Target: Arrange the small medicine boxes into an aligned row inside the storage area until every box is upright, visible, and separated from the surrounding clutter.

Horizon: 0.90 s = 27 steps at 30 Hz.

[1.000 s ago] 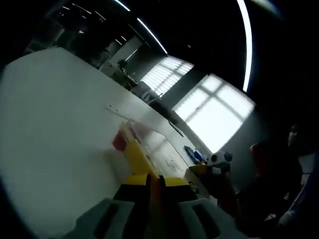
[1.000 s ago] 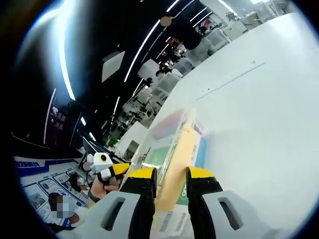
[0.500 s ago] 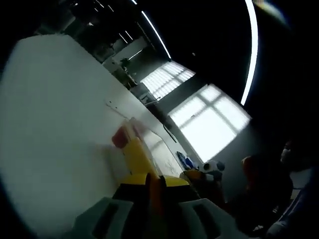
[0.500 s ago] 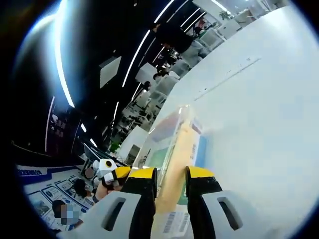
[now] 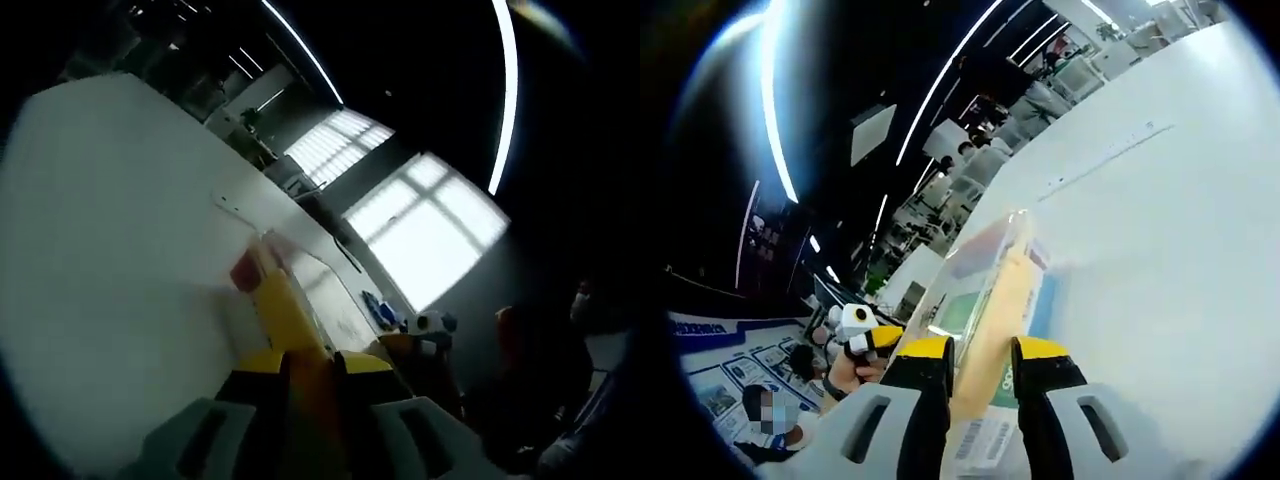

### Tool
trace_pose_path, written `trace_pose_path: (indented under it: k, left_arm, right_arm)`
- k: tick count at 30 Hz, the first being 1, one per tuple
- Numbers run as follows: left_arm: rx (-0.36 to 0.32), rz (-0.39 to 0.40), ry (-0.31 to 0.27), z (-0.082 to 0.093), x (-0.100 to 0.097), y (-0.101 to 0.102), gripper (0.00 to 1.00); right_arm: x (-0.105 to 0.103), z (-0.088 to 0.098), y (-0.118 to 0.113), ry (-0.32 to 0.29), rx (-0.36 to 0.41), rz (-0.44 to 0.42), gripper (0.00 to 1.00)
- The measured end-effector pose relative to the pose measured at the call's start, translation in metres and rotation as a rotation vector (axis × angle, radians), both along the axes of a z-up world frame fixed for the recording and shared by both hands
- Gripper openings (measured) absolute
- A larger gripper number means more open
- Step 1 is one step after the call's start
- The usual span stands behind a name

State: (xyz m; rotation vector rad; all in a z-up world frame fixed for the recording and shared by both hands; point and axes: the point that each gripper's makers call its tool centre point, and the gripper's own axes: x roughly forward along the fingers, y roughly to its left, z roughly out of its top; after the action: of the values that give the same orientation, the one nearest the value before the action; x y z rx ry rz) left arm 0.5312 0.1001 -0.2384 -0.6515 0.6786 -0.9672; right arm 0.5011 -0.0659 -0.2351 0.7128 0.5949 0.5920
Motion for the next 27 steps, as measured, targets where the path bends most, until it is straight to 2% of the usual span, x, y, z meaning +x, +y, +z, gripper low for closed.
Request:
trace_pose_path:
  k: [4, 7, 14, 16, 18, 21, 22, 24, 27]
  left_arm:
    - [0.0, 0.004, 0.004, 0.001, -0.003, -0.003, 0.17]
    - [-0.005, 0.006, 0.022, 0.001, -0.007, -0.005, 0.16]
    - [-0.037, 0.017, 0.055, 0.002, -0.011, -0.009, 0.16]
    - [-0.045, 0.015, 0.061, 0.002, -0.012, -0.01, 0.15]
    - [-0.051, 0.012, 0.072, 0.002, -0.014, -0.011, 0.15]
    - [-0.06, 0.016, 0.073, 0.003, -0.018, -0.015, 0.14]
    - [-0.073, 0.025, 0.098, 0.0, -0.016, -0.017, 0.14]
    - [-0.066, 0.028, 0.081, 0.002, -0.014, -0.02, 0.14]
    - [-0.057, 0.028, 0.07, 0.002, -0.011, -0.02, 0.15]
  right_arm:
    - [0.004, -0.002, -0.003, 0.004, -0.02, 0.0, 0.21]
    - [0.006, -0.004, -0.004, 0.024, 0.013, -0.002, 0.2]
    - [-0.003, -0.002, 0.005, 0.023, -0.013, -0.009, 0.21]
    - [-0.014, -0.001, 0.019, 0.024, -0.024, -0.01, 0.21]
    - [-0.017, -0.002, 0.019, 0.024, -0.022, -0.007, 0.21]
    - [-0.007, -0.003, 0.013, 0.026, -0.033, -0.024, 0.21]
    - [-0.003, -0.003, 0.009, 0.003, -0.06, -0.044, 0.21]
    - [-0.003, -0.001, 0.008, 0.036, -0.035, -0.042, 0.22]
    - [-0.001, -0.001, 0.004, 0.023, -0.041, -0.045, 0.22]
